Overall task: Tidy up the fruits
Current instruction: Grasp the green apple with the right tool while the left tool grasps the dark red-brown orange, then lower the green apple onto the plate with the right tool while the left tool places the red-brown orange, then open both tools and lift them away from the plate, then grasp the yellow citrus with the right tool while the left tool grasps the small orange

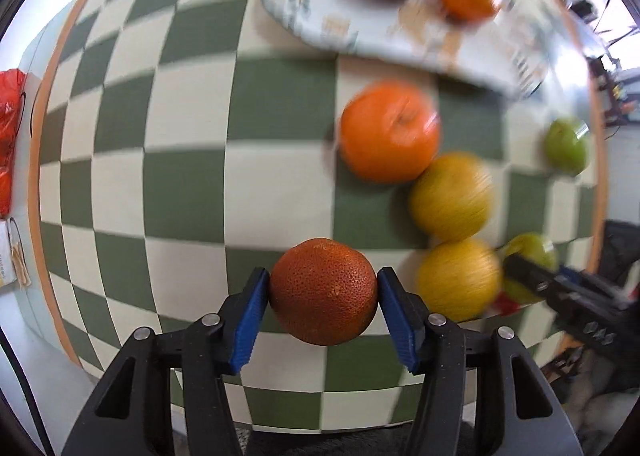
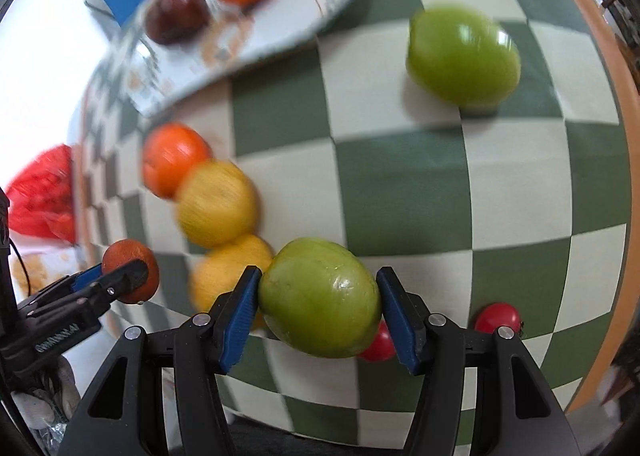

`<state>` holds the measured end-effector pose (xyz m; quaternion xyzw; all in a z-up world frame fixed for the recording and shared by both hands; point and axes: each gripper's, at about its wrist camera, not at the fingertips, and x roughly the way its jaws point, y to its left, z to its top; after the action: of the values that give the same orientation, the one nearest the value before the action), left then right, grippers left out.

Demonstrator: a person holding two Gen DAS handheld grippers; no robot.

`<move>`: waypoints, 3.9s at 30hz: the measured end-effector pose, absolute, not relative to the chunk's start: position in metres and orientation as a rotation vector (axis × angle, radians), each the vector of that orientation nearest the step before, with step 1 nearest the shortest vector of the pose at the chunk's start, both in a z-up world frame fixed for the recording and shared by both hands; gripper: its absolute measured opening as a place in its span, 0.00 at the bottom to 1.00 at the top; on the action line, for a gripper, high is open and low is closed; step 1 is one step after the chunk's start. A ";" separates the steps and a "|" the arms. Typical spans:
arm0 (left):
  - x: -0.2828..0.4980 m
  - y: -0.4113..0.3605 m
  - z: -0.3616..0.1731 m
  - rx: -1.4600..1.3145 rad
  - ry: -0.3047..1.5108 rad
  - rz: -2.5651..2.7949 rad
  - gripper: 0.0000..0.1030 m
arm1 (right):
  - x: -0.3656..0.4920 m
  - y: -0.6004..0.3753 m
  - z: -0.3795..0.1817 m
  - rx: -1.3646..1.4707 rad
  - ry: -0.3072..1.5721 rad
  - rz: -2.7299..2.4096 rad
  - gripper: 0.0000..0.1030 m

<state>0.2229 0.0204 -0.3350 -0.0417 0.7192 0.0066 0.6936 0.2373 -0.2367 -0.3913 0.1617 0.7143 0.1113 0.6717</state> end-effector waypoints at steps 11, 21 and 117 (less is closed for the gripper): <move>0.359 0.030 -0.263 -0.065 1.437 0.007 0.52 | 0.365 -0.202 -0.351 0.349 1.457 0.248 0.60; 0.418 0.049 -0.328 -0.099 1.596 0.047 0.52 | 0.417 -0.163 -0.390 0.271 1.526 0.241 0.60; 0.306 0.020 -0.357 -0.299 1.682 0.092 0.95 | 0.231 -0.217 -0.402 0.228 1.603 0.089 0.64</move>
<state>0.3059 0.0201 -0.3568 -0.1318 0.7423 0.0407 0.6557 0.2307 -0.2174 -0.4023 0.1018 0.7165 0.0396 0.6890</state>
